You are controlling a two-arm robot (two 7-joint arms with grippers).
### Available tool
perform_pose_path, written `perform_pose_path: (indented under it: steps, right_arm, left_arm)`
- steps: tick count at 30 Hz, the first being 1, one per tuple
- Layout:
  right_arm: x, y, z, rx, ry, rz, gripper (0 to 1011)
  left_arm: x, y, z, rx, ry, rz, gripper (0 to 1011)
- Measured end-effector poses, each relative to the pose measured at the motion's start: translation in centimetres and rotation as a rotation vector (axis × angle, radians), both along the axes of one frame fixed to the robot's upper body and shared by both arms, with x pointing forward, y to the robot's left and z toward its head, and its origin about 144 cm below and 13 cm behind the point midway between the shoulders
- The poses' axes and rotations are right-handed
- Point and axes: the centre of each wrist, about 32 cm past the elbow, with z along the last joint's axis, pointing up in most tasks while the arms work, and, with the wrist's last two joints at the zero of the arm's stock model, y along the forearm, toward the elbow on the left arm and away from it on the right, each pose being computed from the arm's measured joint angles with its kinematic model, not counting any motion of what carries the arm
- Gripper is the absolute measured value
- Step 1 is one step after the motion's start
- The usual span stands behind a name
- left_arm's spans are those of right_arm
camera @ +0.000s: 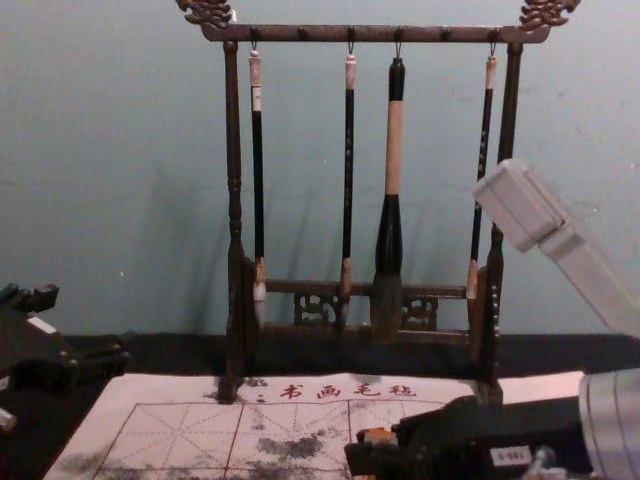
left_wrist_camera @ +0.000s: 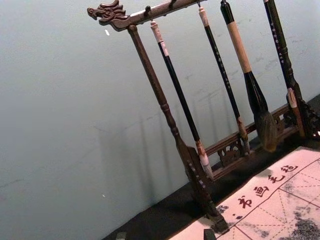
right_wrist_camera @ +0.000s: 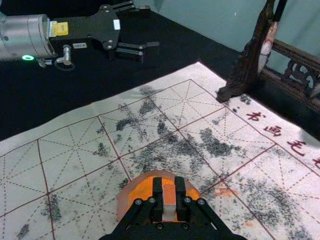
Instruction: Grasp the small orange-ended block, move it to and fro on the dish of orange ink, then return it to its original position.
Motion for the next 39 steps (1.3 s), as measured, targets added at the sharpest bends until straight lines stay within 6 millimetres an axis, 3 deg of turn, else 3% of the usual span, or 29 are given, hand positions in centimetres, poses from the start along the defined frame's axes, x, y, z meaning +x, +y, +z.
perform_pose_path:
  steps: [15,39]
  right_arm:
    - [-0.6,1.1,-0.3,0.019,0.020,0.030,130]
    - [1.0,2.9,-0.4,0.030,0.012,0.025,130]
  left_arm:
    - [0.0,0.0,0.0,0.000,0.000,0.000,1001]
    - [0.0,0.0,0.0,0.000,0.000,0.000,1001]
